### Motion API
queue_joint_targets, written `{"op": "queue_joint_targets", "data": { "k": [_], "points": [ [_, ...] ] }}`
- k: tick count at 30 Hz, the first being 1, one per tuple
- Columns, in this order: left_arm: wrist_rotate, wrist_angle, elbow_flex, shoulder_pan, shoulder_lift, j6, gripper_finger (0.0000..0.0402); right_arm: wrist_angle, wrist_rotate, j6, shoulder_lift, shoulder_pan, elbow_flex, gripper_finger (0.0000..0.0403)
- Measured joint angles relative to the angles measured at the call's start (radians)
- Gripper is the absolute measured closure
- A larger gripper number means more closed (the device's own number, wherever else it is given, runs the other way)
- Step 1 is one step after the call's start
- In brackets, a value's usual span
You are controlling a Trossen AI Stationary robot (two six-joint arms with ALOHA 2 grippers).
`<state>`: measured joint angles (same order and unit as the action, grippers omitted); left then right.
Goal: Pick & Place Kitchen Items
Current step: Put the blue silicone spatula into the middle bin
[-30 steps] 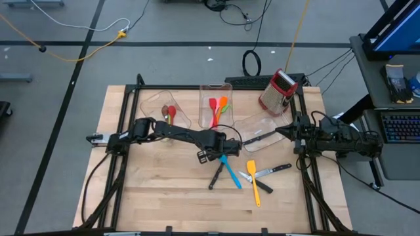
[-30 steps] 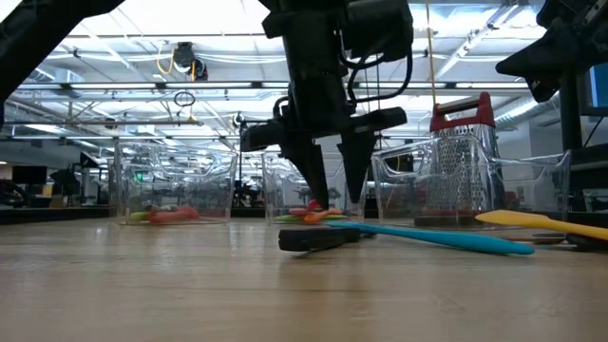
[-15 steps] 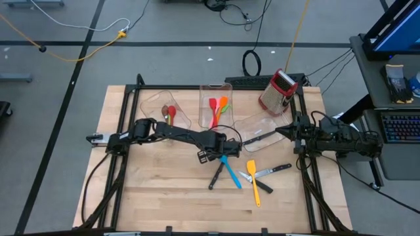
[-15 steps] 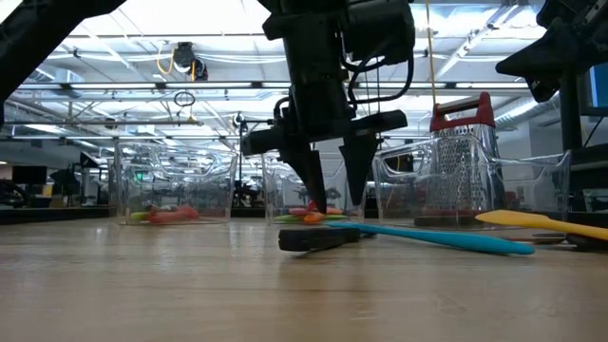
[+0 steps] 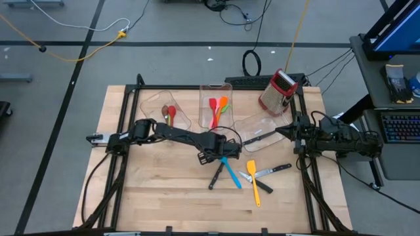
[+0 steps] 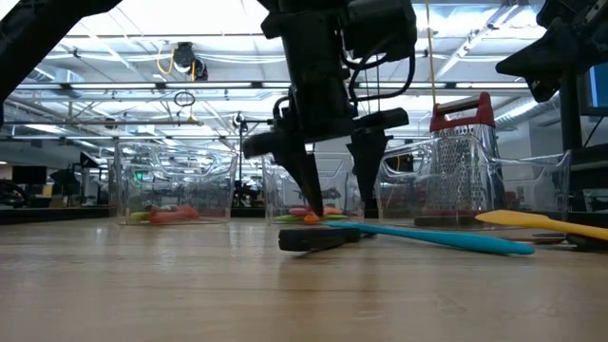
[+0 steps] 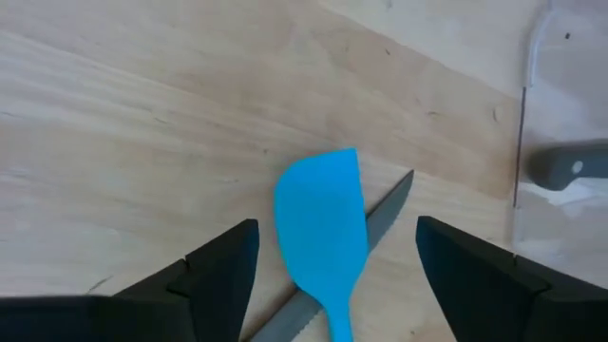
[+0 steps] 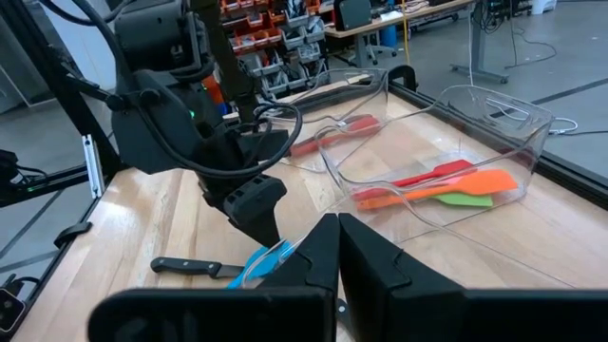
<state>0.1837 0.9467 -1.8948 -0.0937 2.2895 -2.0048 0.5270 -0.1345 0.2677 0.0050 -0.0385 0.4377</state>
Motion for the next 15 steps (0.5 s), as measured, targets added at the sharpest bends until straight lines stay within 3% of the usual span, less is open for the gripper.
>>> {"op": "queue_joint_targets", "data": {
  "k": [8,15],
  "points": [
    [-0.044,-0.203,0.148,0.001,-0.012,-0.078,0.0128,0.000,0.000,0.000,0.000,0.000,0.000,0.0399],
    [-0.025,-0.216,0.171,-0.002,-0.009,-0.118,0.0151,0.000,0.000,0.000,0.000,0.000,0.000,0.0399]
  ]
}}
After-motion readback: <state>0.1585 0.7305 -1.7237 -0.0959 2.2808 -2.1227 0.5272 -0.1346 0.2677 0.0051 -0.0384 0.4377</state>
